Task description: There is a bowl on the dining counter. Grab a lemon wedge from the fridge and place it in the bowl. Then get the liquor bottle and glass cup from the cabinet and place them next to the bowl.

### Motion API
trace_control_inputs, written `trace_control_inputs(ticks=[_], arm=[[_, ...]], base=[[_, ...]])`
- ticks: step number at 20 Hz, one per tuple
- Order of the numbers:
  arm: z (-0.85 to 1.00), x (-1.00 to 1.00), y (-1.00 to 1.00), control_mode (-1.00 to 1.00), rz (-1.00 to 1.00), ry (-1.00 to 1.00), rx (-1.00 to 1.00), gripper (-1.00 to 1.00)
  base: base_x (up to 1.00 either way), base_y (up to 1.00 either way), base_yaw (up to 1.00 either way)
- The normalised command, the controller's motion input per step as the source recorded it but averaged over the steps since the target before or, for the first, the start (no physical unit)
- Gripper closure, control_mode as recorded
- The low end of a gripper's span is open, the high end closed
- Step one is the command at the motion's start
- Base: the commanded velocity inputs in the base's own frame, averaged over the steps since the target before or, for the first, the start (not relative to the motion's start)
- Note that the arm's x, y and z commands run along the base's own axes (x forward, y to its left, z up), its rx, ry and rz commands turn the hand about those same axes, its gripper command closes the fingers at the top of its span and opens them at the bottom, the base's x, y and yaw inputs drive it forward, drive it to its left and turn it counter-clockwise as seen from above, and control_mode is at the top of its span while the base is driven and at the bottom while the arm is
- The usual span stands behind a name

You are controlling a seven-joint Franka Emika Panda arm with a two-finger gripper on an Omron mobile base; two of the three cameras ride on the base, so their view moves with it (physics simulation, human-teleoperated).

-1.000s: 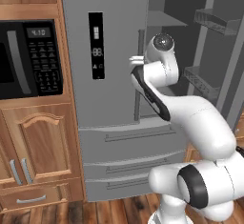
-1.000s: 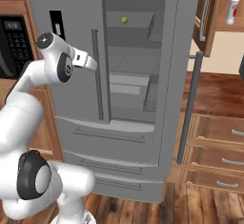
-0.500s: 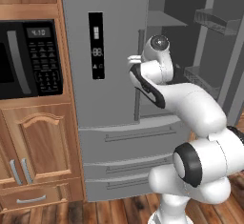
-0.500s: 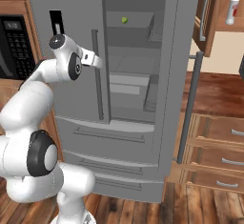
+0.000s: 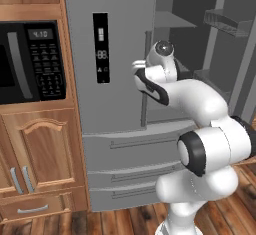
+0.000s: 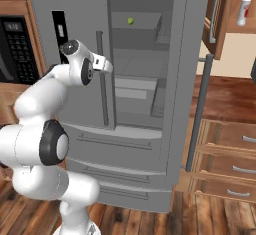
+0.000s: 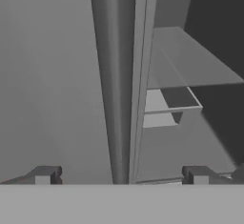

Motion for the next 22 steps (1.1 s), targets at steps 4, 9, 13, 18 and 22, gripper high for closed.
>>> trace_control_inputs(ticks=[4, 9, 13, 18, 22], arm=[[-0.19, 0.50, 0.00, -1.00, 0.02, 0.00, 0.00, -1.00], [-0.18, 0.52, 0.00, -1.00, 0.02, 0.00, 0.00, -1.00], [-0.14, 0.49, 0.00, -1.00, 0.01, 0.00, 0.00, -1.00], [-0.13, 0.47, 0.00, -1.00, 0.01, 0.00, 0.00, -1.00], [-0.16, 0.38, 0.01, -1.00, 0.00, 0.00, 0.00, 1.00]], base=[[0.00, 0.00, 0.00], [0.00, 0.00, 0.00], [0.00, 0.00, 0.00], [0.00, 0.00, 0.00], [0.00, 0.00, 0.00]])
